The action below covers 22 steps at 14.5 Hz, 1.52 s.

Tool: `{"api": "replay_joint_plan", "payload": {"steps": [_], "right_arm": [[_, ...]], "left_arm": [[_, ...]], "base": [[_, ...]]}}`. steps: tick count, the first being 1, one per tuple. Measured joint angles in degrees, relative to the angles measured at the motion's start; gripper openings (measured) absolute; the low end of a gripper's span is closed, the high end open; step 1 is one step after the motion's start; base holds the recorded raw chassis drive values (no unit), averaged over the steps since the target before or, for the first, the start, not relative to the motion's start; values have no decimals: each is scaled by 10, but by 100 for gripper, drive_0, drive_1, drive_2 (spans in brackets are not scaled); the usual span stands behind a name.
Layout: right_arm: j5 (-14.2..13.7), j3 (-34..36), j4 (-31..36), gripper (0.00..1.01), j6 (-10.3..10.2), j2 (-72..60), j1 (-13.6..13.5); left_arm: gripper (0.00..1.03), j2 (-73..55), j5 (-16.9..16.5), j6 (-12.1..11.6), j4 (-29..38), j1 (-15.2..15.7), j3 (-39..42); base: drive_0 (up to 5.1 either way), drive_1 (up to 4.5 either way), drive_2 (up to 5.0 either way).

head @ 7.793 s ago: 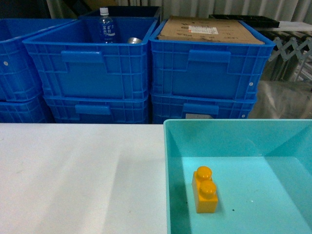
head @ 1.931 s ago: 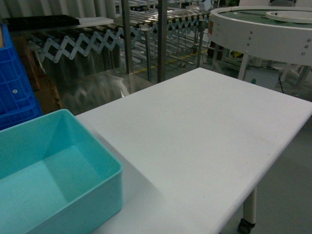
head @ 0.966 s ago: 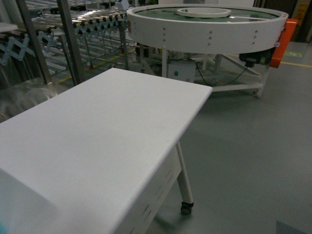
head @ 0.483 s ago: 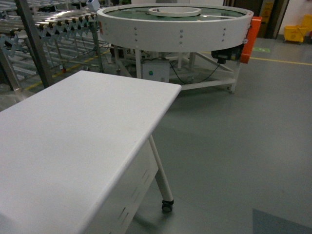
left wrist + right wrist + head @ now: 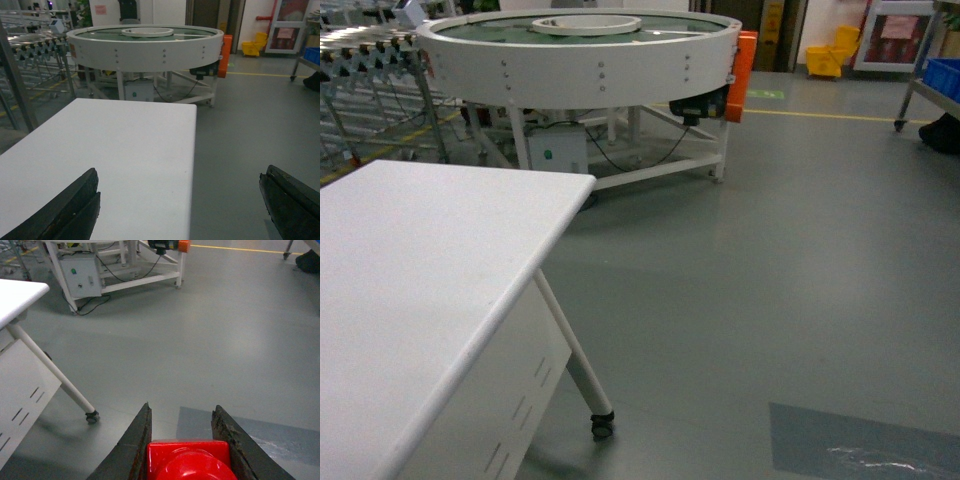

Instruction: Pick red block from blue box to shelf

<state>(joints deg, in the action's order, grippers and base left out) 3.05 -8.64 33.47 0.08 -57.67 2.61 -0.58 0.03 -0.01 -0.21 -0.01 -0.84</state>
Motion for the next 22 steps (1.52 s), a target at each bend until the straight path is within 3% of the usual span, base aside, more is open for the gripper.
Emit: {"api": "replay_joint_plan", "payload": {"steps": [5,22], "right_arm": [[0,0,0,29,0,0,0],[1,0,0,29,0,0,0]], "left_arm": [[98,0,0,0,0,0,0],[98,0,1,0,0,0,0]], "base": [[-154,-154,-154],[-160,274,-593]]}}
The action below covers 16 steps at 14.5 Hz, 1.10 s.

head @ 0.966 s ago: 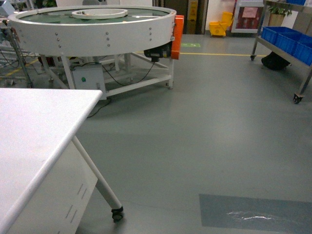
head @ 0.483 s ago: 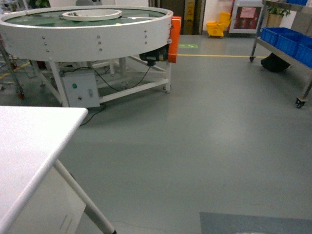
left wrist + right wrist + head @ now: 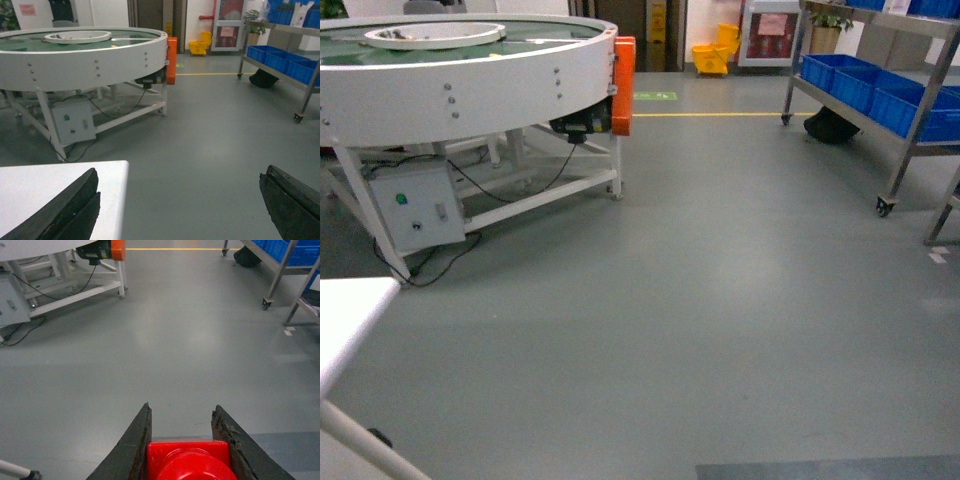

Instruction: Pick red block from blue box to shelf

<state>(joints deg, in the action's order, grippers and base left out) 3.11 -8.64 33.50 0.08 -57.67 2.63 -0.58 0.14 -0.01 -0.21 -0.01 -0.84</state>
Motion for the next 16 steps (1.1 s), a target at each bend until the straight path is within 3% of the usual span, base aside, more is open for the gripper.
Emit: {"api": "replay_joint_plan", "payload": {"steps": [16], "right_arm": [[0,0,0,29,0,0,0]], "left_arm": [[98,0,-1,0,0,0,0]], "base": [[-157,276,-591]]}}
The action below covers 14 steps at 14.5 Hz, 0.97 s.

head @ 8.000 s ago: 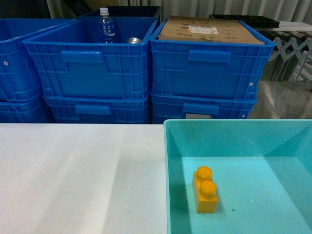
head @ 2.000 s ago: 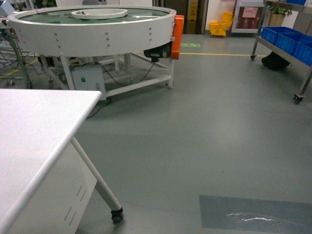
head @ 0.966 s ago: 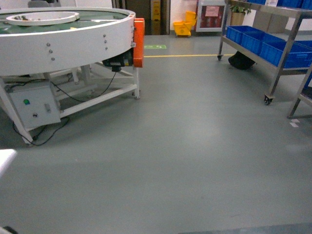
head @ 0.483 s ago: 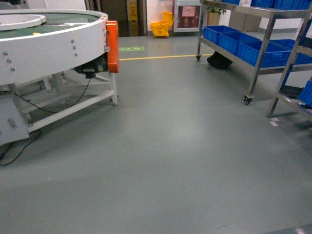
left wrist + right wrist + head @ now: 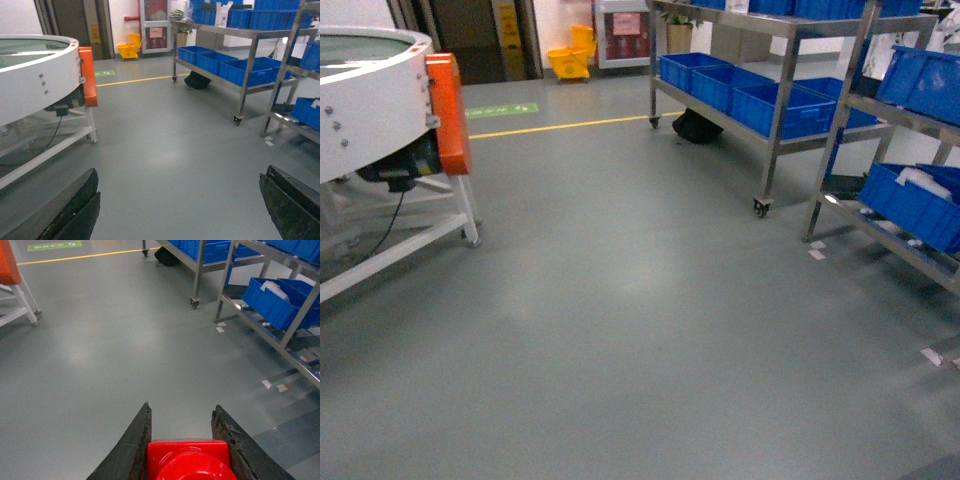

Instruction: Pick red block from blue box to shelf

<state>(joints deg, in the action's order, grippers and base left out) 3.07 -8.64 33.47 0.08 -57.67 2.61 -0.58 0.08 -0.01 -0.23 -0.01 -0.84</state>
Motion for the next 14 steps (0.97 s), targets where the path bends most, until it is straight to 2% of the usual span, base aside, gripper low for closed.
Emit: {"api": "replay_joint_plan", "payload": {"steps": [14], "right_arm": [[0,0,-2,29,0,0,0]], "left_arm": [[98,0,1,0,0,0,0]], "base": [[-154,279,-588]]}}
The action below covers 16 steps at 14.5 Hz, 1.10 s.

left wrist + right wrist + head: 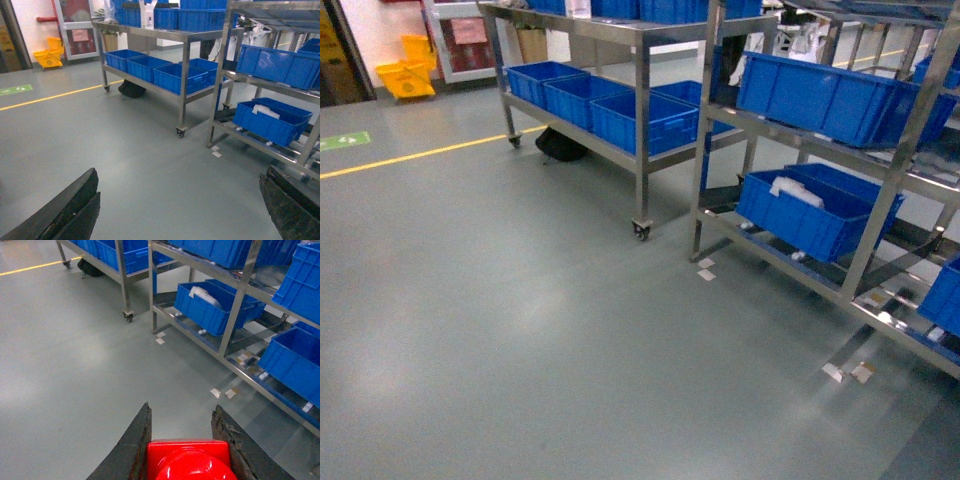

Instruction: Pick red block from blue box to shelf

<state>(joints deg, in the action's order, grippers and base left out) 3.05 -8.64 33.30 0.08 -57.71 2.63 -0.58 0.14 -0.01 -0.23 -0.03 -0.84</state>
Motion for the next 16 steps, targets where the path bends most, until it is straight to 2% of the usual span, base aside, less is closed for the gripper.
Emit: {"api": "replay_joint_plan", "payload": {"steps": [16], "right_arm": [[0,0,2,29,0,0,0]], "left_arm": [[98,0,-1,0,0,0,0]], "base": [[-159,274,-592]]}}
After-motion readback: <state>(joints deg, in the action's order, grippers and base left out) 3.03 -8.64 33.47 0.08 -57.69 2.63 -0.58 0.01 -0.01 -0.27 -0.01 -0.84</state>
